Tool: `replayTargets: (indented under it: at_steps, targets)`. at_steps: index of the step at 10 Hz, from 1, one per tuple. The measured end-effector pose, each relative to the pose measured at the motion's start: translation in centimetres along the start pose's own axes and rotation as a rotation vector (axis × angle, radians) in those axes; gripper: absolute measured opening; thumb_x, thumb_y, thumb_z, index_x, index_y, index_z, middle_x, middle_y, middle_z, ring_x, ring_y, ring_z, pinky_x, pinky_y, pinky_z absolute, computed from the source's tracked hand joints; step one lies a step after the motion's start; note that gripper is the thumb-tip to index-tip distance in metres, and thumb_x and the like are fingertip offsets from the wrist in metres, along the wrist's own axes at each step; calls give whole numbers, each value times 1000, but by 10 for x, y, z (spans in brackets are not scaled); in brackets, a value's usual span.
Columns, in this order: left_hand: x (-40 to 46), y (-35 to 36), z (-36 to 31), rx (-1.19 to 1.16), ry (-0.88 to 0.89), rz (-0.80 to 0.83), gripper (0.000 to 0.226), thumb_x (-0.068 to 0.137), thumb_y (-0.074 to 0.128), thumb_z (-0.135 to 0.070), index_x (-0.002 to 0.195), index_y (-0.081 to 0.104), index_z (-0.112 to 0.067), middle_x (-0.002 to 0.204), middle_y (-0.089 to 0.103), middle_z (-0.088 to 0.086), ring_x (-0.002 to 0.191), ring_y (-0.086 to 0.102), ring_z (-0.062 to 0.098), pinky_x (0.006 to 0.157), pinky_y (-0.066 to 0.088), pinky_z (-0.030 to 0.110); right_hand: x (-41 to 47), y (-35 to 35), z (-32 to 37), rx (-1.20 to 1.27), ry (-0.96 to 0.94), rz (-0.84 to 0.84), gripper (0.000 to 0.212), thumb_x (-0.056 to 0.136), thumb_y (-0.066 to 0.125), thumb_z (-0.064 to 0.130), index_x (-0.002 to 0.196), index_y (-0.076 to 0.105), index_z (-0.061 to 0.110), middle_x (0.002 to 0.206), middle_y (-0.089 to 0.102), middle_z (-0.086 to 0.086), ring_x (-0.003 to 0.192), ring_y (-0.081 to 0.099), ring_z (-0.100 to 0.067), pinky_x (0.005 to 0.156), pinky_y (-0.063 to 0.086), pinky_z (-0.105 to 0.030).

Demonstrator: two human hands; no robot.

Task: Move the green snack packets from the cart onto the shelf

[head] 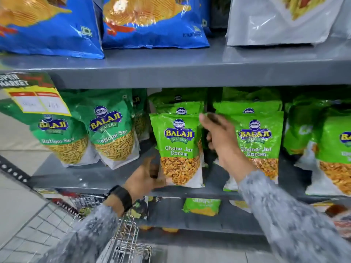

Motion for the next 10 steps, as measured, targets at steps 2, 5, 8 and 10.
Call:
replayTargets:
  at_steps: [2, 5, 8, 10]
  targets:
    - [-8, 8, 14, 390, 41, -184, 70, 65, 85, -47, 122, 48, -28, 90, 72, -12, 79, 65, -6, 63, 47, 7, 40, -1, 40, -130, -167, -113, 11, 90, 75, 15, 80, 71, 17, 71, 67, 6, 55, 54, 4, 59, 46, -16]
    - [20, -38, -55, -181, 39, -312, 40, 89, 68, -42, 125, 63, -26, 114, 72, -12, 103, 67, 8, 87, 58, 31, -81, -24, -88, -564, -16, 99, 55, 71, 77, 66, 115, 69, 34, 102, 72, 11, 92, 66, -8, 82, 55, -31]
    - [42, -33, -84, -178, 95, -413, 30, 91, 68, -25, 114, 70, -6, 116, 75, 12, 106, 73, 27, 97, 57, 47, -77, -30, -117, -900, 13, 34, 14, 86, 75, 36, 79, 68, 26, 77, 72, 9, 75, 69, -21, 66, 57, -40]
    - [-13, -22, -58, -9, 90, -509, 44, 93, 63, -37, 130, 63, -15, 107, 68, -5, 107, 66, 20, 101, 53, 39, -87, -38, -106, -790, -26, 100, 19, 87, 76, 33, 92, 77, 14, 86, 78, -2, 83, 72, -24, 77, 59, -43]
Point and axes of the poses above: each hand's wrist, its own x-axis towards the middle knuckle, its own y-axis out of the palm, z = x × y, the point moved 4 cm from there along x, towards the middle knuckle
